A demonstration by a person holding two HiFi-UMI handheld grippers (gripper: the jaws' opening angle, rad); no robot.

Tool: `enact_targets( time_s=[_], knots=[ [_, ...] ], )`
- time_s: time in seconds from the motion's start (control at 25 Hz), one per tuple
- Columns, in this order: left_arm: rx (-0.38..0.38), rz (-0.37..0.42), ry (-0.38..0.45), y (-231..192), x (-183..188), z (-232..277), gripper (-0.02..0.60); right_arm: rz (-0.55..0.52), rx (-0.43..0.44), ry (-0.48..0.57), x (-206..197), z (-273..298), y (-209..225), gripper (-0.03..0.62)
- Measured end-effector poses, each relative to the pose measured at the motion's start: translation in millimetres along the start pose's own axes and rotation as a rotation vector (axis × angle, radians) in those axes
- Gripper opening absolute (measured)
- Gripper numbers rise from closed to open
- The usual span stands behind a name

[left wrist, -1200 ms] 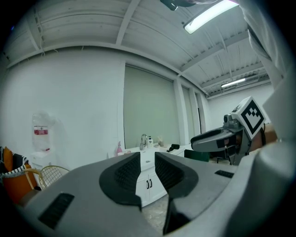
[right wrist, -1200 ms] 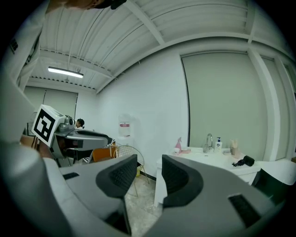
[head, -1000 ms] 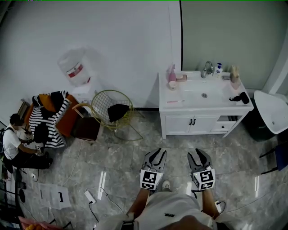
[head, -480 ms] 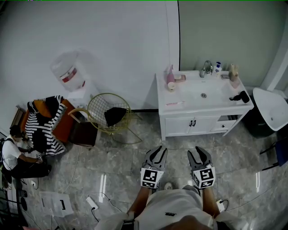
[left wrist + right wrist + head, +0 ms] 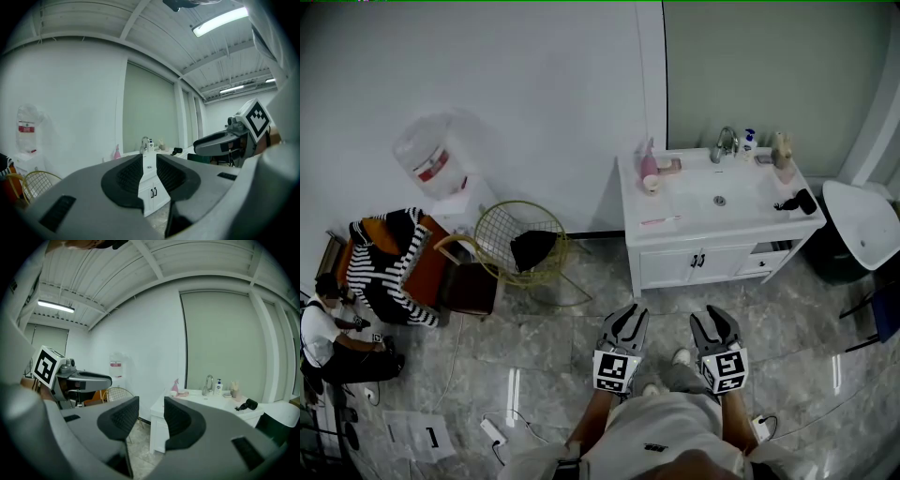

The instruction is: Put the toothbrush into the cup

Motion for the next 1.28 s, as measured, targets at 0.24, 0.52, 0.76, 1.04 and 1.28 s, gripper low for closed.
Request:
enact_targets(
  time_s=[0.24, 0.52, 0.76, 1.04, 1.28],
  knots=[
    [0.015, -0.007, -0.010, -6.9, 1.3, 24.0, 0.104, 0.004, 0.018, -0.004, 4.7, 22.6, 20.5, 0.179],
    [0.049, -0.007, -0.022, -15.6, 4.8, 62.4, 0.104, 0.003, 0.045, -0.003, 12.7, 52.9, 56.7, 0.179],
    [0.059, 0.000, -0.029, -19.1, 10.5, 96.9, 0.103, 0.014, 0.061, -0.001, 17.6, 75.6, 86.4, 0.178],
    [0.088, 0.001, -0.040, -21.0, 15.8, 138.1, 0.103, 0.017, 0.086, -0.003, 24.2, 101.7, 126.3, 0.178],
    [0.113, 0.007, -0.046, -18.7, 25.9, 174.5, 0.103, 0.017, 0.117, 0.004, 34.5, 123.2, 162.6, 0.178]
  ],
)
Point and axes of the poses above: the fingertips, and each gripper's own axes: z forward along the fingers, y to its right, x out of its top, the point moved 10 cm from there along -z, backward along the fingers, and after that the axes turned 12 degrees about x, right-handed, at the moved point
